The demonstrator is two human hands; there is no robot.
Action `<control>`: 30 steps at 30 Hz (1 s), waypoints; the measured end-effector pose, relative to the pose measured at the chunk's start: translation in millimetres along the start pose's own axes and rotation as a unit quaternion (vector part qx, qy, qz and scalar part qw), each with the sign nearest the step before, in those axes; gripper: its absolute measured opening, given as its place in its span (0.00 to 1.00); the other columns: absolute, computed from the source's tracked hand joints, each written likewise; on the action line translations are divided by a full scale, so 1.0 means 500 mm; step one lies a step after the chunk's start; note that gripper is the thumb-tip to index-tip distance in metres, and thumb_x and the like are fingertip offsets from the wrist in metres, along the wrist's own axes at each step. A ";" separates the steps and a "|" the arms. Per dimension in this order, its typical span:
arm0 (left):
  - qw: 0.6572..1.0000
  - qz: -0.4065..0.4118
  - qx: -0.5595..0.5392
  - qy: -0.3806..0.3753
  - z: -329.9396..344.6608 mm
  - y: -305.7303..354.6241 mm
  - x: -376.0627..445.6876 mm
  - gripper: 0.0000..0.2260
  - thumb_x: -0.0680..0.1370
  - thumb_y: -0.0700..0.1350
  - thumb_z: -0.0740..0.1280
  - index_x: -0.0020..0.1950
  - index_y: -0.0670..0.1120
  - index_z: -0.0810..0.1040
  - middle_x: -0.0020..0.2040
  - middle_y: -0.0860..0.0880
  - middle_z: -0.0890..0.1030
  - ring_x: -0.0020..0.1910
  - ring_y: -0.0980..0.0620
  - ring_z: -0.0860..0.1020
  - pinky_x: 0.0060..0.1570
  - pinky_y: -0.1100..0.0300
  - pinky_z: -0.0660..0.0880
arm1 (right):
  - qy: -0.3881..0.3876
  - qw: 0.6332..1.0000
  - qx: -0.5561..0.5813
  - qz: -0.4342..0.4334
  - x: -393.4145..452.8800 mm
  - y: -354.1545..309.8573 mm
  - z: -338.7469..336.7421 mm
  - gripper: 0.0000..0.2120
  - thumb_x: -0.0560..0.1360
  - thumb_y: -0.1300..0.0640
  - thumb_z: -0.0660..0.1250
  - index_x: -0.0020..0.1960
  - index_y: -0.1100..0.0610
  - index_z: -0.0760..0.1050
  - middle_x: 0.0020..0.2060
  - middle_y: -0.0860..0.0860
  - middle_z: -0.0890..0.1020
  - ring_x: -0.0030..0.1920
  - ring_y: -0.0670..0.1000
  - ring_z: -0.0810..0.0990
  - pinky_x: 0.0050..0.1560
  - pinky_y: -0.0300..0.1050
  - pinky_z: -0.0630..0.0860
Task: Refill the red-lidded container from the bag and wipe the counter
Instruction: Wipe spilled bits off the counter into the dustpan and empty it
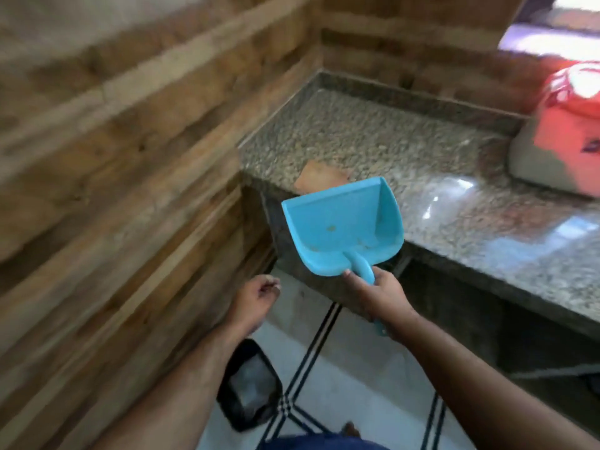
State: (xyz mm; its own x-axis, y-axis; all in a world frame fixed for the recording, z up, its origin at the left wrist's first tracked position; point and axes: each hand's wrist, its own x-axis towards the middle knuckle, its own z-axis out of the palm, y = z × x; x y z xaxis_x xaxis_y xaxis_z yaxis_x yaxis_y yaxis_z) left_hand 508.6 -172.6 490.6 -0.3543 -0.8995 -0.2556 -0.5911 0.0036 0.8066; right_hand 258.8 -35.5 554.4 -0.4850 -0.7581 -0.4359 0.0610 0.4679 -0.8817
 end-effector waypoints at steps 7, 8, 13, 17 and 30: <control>0.998 0.056 0.023 0.012 0.081 0.224 0.112 0.14 0.80 0.49 0.76 0.65 0.50 0.85 0.57 0.53 0.87 0.56 0.56 0.84 0.62 0.58 0.80 | 0.118 0.993 0.008 -0.012 0.084 -0.075 -0.190 0.15 0.79 0.46 0.76 0.48 0.58 0.80 0.30 0.53 0.75 0.23 0.50 0.72 0.25 0.44 0.70; 0.997 0.066 0.045 0.012 0.089 0.250 0.132 0.15 0.80 0.49 0.76 0.66 0.50 0.85 0.57 0.52 0.87 0.58 0.54 0.84 0.62 0.58 0.80 | 0.126 0.992 0.013 -0.008 0.098 -0.076 -0.210 0.15 0.79 0.47 0.75 0.49 0.59 0.80 0.31 0.54 0.76 0.24 0.50 0.73 0.26 0.43 0.70; 0.987 0.105 0.118 0.003 0.137 0.334 0.278 0.25 0.80 0.50 0.75 0.76 0.47 0.78 0.70 0.46 0.83 0.71 0.46 0.79 0.68 0.57 0.74 | 0.170 0.985 0.011 0.017 0.168 -0.067 -0.298 0.14 0.80 0.50 0.74 0.46 0.61 0.79 0.26 0.54 0.74 0.20 0.51 0.71 0.23 0.41 0.68; 0.982 0.091 0.165 0.021 0.190 0.349 0.446 0.38 0.78 0.51 0.77 0.83 0.42 0.66 0.80 0.40 0.73 0.77 0.39 0.72 0.75 0.48 0.71 | 0.199 0.979 0.031 0.044 0.236 -0.041 -0.366 0.14 0.80 0.50 0.75 0.45 0.61 0.79 0.26 0.52 0.73 0.23 0.50 0.71 0.26 0.43 0.67; 0.935 0.153 0.317 0.039 0.356 0.415 0.778 0.13 0.81 0.40 0.67 0.63 0.47 0.84 0.64 0.43 0.83 0.65 0.40 0.79 0.66 0.48 0.76 | 0.268 0.954 0.068 0.117 0.412 -0.109 -0.520 0.10 0.83 0.53 0.72 0.53 0.61 0.79 0.35 0.56 0.70 0.26 0.50 0.67 0.26 0.42 0.63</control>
State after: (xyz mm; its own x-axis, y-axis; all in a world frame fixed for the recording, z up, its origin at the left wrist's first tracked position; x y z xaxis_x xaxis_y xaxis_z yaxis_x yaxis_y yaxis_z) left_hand 119.2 -443.9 463.7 -0.5368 -0.8437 -0.0049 -0.7909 0.5012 0.3511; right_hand -71.2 -98.9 559.7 -0.8186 -0.2823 -0.5002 0.3166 0.5048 -0.8030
